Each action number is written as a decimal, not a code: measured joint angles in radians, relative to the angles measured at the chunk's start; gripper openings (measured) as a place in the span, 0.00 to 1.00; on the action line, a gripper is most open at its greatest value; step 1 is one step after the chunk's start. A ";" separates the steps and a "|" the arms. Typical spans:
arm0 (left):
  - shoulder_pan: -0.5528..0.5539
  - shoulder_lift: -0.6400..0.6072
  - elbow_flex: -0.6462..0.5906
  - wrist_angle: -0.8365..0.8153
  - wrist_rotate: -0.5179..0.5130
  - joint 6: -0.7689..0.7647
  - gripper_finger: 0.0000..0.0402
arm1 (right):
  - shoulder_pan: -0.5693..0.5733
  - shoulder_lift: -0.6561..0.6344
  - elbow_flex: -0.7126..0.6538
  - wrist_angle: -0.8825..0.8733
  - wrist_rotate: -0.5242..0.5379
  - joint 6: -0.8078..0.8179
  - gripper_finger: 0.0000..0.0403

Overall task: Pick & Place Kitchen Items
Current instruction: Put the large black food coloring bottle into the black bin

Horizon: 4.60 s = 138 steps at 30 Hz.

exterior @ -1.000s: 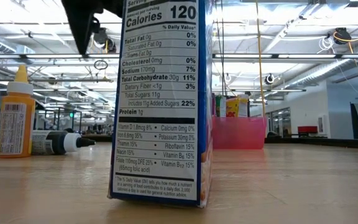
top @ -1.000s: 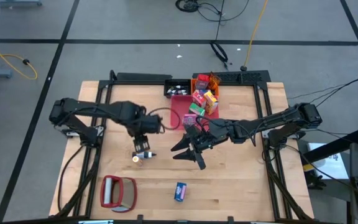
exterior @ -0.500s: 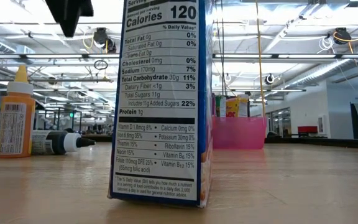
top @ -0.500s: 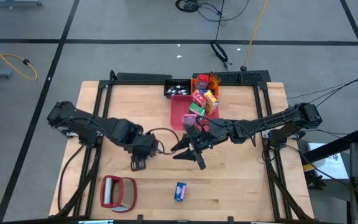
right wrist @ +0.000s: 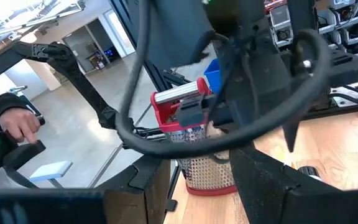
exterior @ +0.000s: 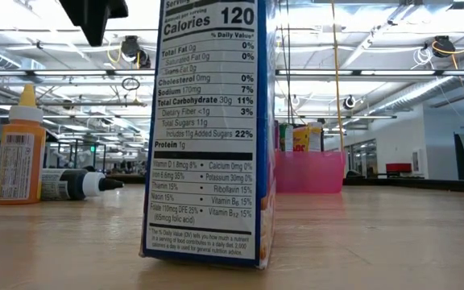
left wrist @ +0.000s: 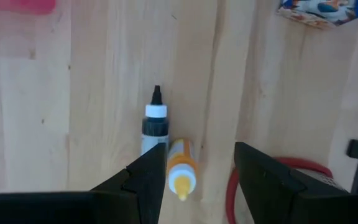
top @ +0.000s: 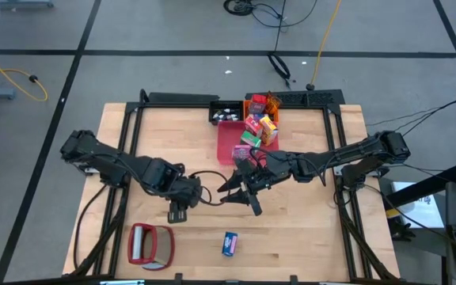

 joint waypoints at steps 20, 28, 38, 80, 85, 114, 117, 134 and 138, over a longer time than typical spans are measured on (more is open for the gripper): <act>0.019 0.000 -0.360 0.330 0.005 0.059 0.48 | -0.001 0.000 -0.001 0.000 0.003 0.000 0.38; 0.061 0.000 -0.461 0.368 -0.021 0.061 0.48 | -0.001 0.000 -0.001 0.000 0.003 0.000 0.38; 0.119 0.000 -0.553 0.519 0.011 0.112 0.48 | -0.001 0.000 0.000 0.006 -0.002 -0.007 0.38; 0.196 -0.002 -0.695 0.759 0.072 -0.035 0.21 | -0.014 0.000 0.000 0.002 0.001 -0.019 0.38; 0.226 -0.007 -0.696 0.758 0.094 -0.062 0.22 | -0.014 0.000 0.000 0.002 0.001 -0.019 0.38; 0.458 -0.435 -0.628 0.790 -0.080 -0.038 0.23 | -0.014 -0.001 0.001 -0.004 0.001 -0.019 0.38; 0.485 -0.475 -0.628 0.830 -0.100 -0.030 0.23 | -0.014 -0.001 0.001 0.000 0.001 -0.019 0.38; 0.644 -0.517 -0.628 1.200 -0.203 0.097 0.23 | -0.014 -0.001 0.001 0.003 0.004 -0.018 0.38; 0.686 -0.517 -0.628 1.212 -0.203 0.096 0.23 | -0.014 -0.001 0.001 0.003 0.022 -0.018 0.38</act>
